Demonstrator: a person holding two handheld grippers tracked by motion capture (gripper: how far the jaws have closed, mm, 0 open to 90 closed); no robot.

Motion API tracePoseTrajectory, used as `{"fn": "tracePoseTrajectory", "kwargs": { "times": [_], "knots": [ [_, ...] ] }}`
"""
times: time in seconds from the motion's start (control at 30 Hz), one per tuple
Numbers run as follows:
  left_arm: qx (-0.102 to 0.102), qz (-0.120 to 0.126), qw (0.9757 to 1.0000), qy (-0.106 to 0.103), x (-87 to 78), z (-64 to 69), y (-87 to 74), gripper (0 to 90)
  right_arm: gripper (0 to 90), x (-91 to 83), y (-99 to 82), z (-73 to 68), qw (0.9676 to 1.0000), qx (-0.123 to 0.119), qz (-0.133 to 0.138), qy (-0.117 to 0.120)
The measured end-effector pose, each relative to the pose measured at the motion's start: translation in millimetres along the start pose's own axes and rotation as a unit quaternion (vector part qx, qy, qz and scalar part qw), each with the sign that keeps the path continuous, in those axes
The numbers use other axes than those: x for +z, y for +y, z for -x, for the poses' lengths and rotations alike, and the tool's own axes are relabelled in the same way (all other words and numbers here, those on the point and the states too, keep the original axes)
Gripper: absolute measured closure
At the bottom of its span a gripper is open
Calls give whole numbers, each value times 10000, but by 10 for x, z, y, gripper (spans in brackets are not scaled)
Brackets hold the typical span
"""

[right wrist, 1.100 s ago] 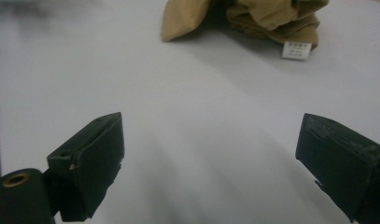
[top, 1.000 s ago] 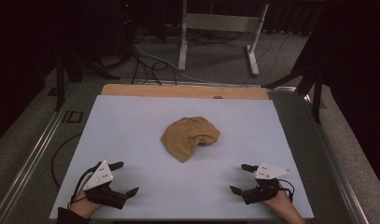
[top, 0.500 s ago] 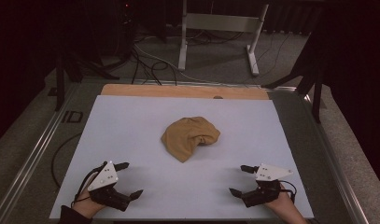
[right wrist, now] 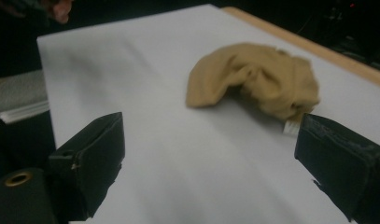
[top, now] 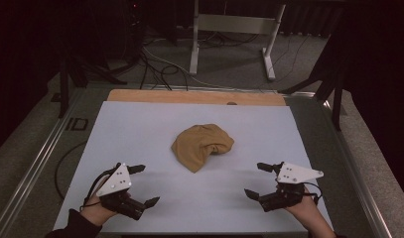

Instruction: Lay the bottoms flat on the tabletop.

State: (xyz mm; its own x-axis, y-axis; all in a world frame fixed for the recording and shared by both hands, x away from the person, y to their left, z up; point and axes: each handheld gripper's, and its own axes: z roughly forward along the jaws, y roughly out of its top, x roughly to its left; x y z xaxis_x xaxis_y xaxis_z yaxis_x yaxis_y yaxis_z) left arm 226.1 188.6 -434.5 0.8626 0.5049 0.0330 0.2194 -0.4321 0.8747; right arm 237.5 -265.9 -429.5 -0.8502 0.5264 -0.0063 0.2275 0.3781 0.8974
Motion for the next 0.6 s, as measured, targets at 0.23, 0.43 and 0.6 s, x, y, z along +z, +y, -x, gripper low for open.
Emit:
{"fn": "tracePoseTrajectory", "kwargs": {
  "times": [0.23, 0.43, 0.6],
  "knots": [
    [-72, 7, 9999, 155, 67, -106, 154, 4, 90, 176, 184, 181, 9998, 25, 144, -164],
    [-143, -14, 9995, 277, 198, -211, 230, 4, 91, 338, 254, 346, 9993, 96, 136, -327],
    [-222, -15, 9992, 343, 340, -280, 278, 4, 132, 524, 372, 547, 9984, 189, 119, -518]
  ]
}}
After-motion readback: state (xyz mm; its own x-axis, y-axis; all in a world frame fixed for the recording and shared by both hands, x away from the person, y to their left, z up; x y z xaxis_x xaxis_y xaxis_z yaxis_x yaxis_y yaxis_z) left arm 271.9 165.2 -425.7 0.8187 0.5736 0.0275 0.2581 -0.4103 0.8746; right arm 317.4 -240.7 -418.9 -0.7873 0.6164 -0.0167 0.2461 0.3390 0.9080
